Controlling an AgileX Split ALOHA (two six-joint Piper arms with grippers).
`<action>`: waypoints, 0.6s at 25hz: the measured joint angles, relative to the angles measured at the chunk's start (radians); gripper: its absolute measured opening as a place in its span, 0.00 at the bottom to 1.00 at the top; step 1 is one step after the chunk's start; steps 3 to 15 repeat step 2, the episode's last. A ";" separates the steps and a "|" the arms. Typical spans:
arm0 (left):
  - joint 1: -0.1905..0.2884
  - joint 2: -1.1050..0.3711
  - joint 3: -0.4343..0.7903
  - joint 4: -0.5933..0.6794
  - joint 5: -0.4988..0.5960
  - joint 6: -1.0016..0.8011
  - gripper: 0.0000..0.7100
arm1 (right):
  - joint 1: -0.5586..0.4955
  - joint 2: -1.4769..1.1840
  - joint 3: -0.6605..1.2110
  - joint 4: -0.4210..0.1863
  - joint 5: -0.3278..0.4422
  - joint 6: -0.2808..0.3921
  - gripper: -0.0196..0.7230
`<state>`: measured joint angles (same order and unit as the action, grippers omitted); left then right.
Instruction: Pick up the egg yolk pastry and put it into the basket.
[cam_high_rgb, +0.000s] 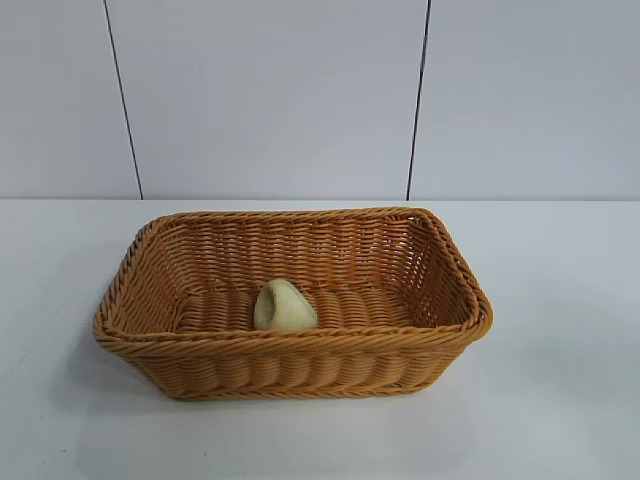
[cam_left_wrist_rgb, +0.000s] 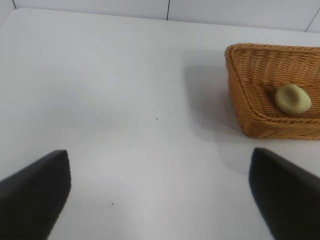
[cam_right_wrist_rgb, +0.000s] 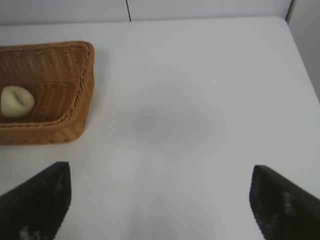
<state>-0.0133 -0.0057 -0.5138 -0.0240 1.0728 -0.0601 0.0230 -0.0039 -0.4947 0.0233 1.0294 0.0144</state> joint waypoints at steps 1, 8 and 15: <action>0.000 0.000 0.000 0.000 0.000 0.000 0.98 | 0.000 0.000 0.000 0.000 0.000 0.000 0.96; 0.000 0.000 0.000 0.000 0.000 0.000 0.98 | 0.000 0.000 0.000 0.000 0.000 0.000 0.96; 0.000 0.000 0.000 0.000 0.000 0.000 0.98 | 0.000 0.000 0.000 0.000 0.000 0.000 0.96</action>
